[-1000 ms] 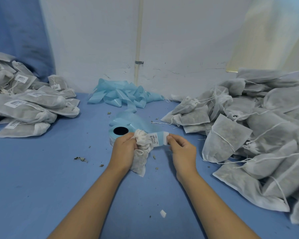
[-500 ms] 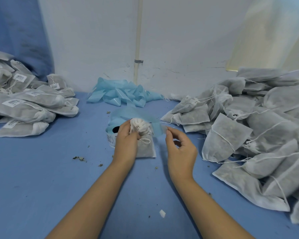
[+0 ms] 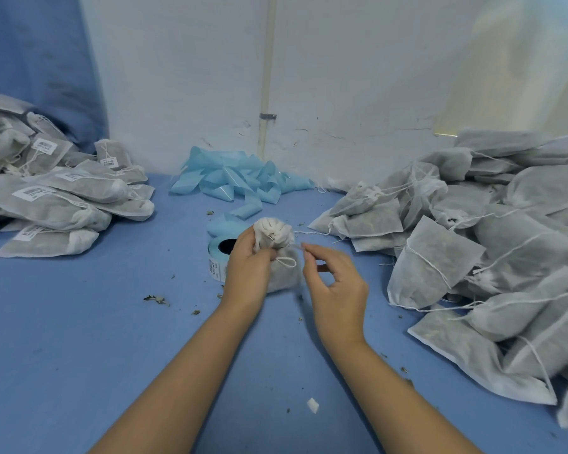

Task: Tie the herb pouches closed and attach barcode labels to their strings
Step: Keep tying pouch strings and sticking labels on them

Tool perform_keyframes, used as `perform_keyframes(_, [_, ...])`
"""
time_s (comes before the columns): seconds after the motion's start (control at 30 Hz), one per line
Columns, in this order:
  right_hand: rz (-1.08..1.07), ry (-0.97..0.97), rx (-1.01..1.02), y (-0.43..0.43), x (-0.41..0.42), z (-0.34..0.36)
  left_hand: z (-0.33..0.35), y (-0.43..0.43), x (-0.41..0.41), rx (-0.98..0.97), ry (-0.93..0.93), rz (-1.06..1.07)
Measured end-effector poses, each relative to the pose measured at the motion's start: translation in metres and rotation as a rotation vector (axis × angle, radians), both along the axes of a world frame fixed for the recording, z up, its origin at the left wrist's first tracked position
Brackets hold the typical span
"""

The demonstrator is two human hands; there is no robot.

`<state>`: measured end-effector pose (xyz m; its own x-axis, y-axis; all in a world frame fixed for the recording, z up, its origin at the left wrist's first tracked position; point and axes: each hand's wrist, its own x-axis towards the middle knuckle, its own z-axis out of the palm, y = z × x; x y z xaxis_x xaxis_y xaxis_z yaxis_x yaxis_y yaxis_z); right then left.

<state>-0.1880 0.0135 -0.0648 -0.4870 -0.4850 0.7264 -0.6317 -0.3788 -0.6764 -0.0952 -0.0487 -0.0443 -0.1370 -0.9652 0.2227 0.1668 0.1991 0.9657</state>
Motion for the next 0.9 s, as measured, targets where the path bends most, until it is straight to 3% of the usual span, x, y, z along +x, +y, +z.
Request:
perform_keyframes(0.1, [0.011, 0.171, -0.022, -0.0014, 0.0008, -0.0027, 0.0013, 0.0010, -0.0004, 0.011, 0.019, 0.004])
perform_keyframes(0.27, [0.006, 0.293, -0.048, -0.0020, 0.0017, -0.0042, 0.0022, 0.0000, -0.0001, 0.036, 0.069, 0.023])
perform_keyframes(0.57, [0.008, 0.391, 0.008, -0.0013, 0.0035, -0.0034, 0.0055, -0.0005, -0.0029, 0.064, 0.145, 0.065])
perform_keyframes(0.7, [-0.096, 0.476, 0.095, -0.0005, 0.0046, -0.0024, 0.0036, -0.0020, -0.0036, 0.012, 0.124, 0.094])
perform_keyframes(0.83, [-0.047, 0.412, 0.109, -0.0005, 0.0069, -0.0016, 0.0024, -0.0030, -0.0008, 0.006, 0.136, 0.075])
perform_keyframes(0.9, [0.007, 0.242, 0.133, -0.0006, 0.0056, -0.0006, 0.0030, -0.0019, 0.0003, 0.019, 0.131, 0.025])
